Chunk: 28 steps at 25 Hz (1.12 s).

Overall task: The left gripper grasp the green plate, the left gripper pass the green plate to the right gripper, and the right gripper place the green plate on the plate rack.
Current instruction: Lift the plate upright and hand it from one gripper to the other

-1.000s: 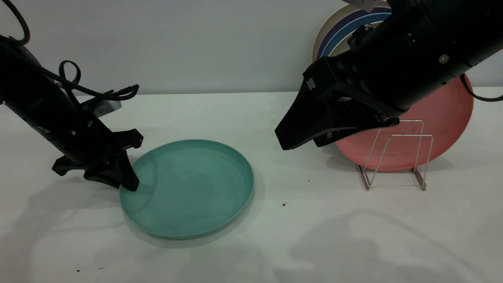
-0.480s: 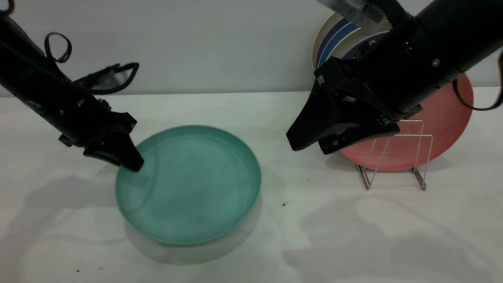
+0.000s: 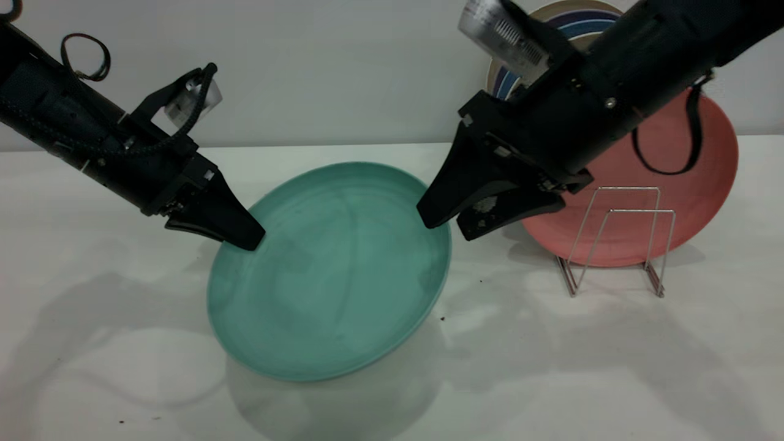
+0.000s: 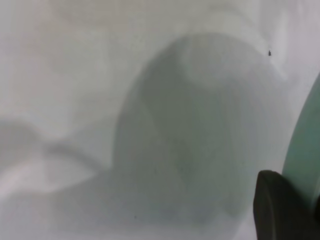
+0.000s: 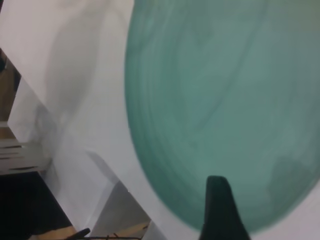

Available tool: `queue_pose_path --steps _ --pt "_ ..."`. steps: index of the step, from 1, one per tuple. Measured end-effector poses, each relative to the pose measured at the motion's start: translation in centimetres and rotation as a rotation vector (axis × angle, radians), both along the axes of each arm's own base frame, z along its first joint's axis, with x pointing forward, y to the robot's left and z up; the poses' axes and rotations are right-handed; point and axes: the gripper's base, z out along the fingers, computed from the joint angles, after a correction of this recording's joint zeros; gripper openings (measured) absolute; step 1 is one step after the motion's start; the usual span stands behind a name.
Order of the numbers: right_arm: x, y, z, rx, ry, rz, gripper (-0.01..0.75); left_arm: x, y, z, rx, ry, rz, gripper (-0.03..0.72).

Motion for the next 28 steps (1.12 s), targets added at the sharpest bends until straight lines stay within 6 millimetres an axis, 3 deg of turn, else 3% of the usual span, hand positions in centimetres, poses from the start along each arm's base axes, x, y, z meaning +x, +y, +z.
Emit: queue_pose_path --steps 8,14,18,22,26,28 --pt "0.8 0.3 -0.8 0.021 0.029 -0.016 0.507 0.0 -0.2 0.2 -0.032 -0.002 -0.008 0.015" --pt "1.0 0.5 -0.7 0.051 0.038 -0.046 0.496 0.1 -1.7 0.5 -0.079 -0.032 -0.015 0.015" --pt "1.0 0.5 -0.6 0.053 0.038 -0.049 0.399 -0.1 -2.8 0.6 -0.09 -0.041 -0.038 0.015" --pt "1.1 0.4 -0.7 0.047 0.035 -0.063 0.168 -0.1 -2.9 0.7 -0.098 -0.039 -0.041 0.022" --pt "1.3 0.2 -0.9 0.038 0.034 -0.072 0.155 -0.1 -2.9 0.8 -0.101 -0.037 -0.037 0.046" --pt "1.2 0.2 -0.9 0.042 0.038 -0.073 0.152 -0.2 -3.0 0.9 -0.112 -0.028 -0.039 0.105"
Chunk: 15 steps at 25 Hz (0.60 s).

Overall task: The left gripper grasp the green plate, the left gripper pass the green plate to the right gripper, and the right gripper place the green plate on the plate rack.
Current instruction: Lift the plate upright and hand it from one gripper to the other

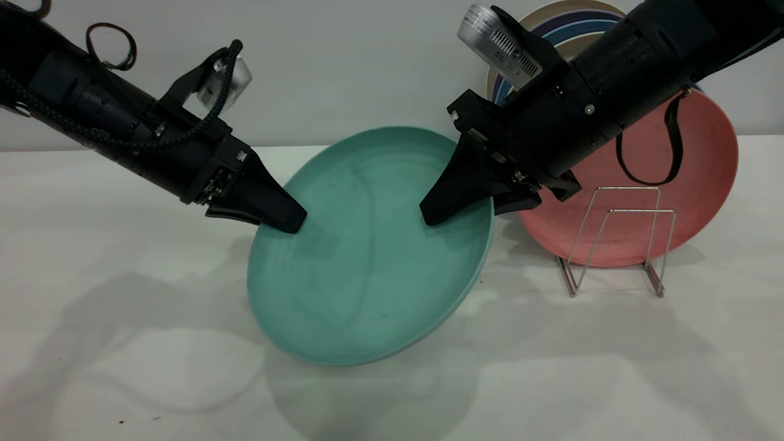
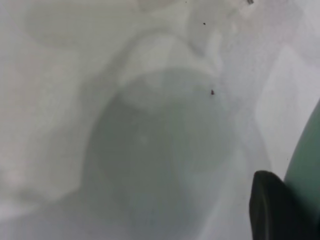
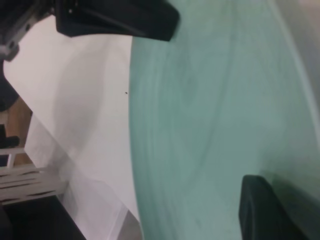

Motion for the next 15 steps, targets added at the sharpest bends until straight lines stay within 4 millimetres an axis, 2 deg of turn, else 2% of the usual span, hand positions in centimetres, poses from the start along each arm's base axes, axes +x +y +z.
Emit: queue_pose_path --steps 2,7,8,9,11,15 --pt "-0.1 0.1 0.0 0.003 0.001 0.003 0.139 -0.1 -0.1 0.1 -0.009 0.01 -0.005 0.225" --pt "-0.1 0.1 0.0 0.005 0.005 0.006 0.101 -0.3 -0.2 0.2 -0.027 0.051 0.003 0.602" --pt "-0.1 0.2 0.0 0.01 0.008 0.009 0.101 -0.3 -0.2 0.3 -0.03 0.061 0.005 0.651" --pt "-0.2 0.2 0.0 0.012 0.009 0.012 0.101 -0.4 -0.2 0.3 -0.035 0.072 0.007 0.689" --pt "-0.2 0.2 0.0 0.014 0.011 0.017 0.101 -0.4 -0.3 0.5 -0.039 0.078 0.008 0.714" --pt "-0.4 0.1 -0.1 -0.011 0.004 0.047 0.101 -0.6 -0.3 1.8 -0.057 0.063 -0.01 0.688"
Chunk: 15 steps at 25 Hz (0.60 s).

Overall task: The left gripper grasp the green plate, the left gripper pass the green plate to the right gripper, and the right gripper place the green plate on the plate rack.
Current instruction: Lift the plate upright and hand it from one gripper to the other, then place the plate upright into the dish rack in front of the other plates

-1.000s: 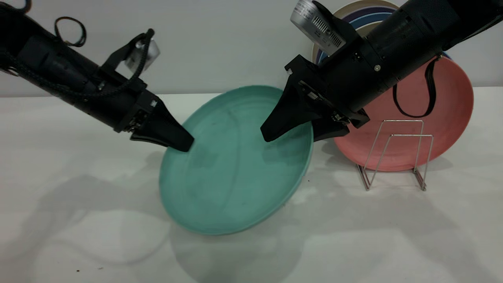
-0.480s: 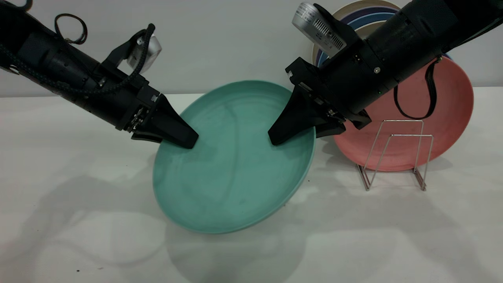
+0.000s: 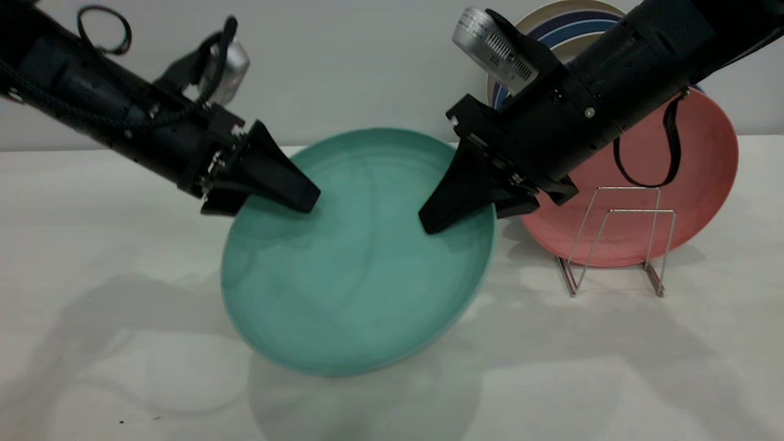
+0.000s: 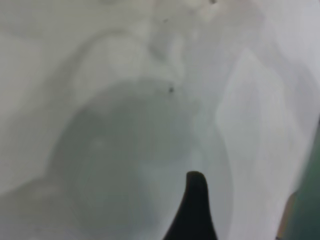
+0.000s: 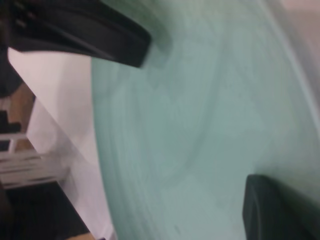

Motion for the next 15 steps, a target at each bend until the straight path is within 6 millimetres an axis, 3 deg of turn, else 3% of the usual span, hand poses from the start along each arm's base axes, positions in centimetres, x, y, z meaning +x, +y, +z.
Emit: queue_pose_path --steps 10,12,15 --pt "-0.1 -1.2 -0.7 -0.185 -0.137 0.154 0.101 -0.8 0.8 5.6 0.025 -0.123 -0.06 0.588" --pt "-0.2 -1.4 0.3 -0.212 -0.217 0.228 0.1 -0.9 1.6 6.8 0.039 -0.147 -0.05 0.586" --pt "-0.5 -1.7 3.2 -0.232 -0.384 0.349 0.1 -0.9 2.7 7.7 0.046 -0.165 -0.019 0.585"
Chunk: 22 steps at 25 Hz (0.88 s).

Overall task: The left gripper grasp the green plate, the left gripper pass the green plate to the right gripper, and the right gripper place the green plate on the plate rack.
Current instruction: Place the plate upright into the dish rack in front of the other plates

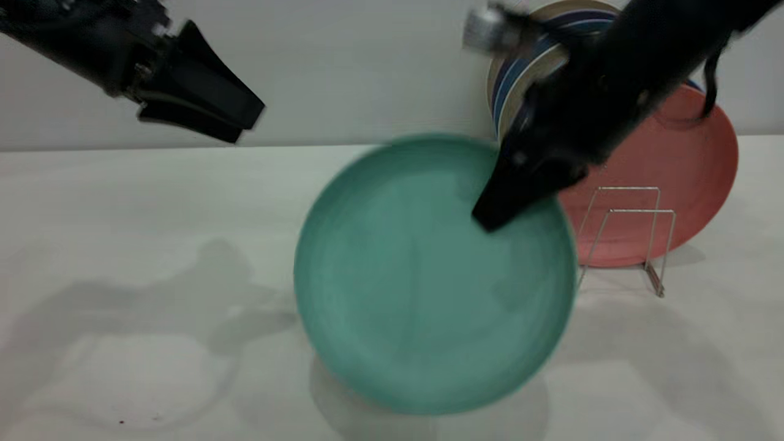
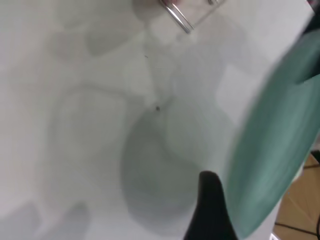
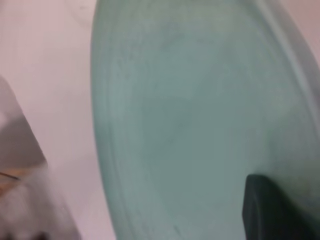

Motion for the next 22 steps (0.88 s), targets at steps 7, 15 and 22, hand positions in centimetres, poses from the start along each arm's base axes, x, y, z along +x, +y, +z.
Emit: queue_pose_path --steps 7,15,22 --pt "-1.9 -1.9 9.3 -0.174 -0.542 0.358 0.1 0.1 0.7 0.1 0.002 0.002 0.02 0.585" --pt "-0.7 -6.5 11.5 -0.379 -0.706 0.301 0.1 0.1 0.7 0.1 0.002 0.004 0.02 0.585" --pt "1.1 -10.9 11.5 -0.425 -0.741 0.151 0.1 0.1 0.7 0.1 0.002 0.004 0.021 0.585"
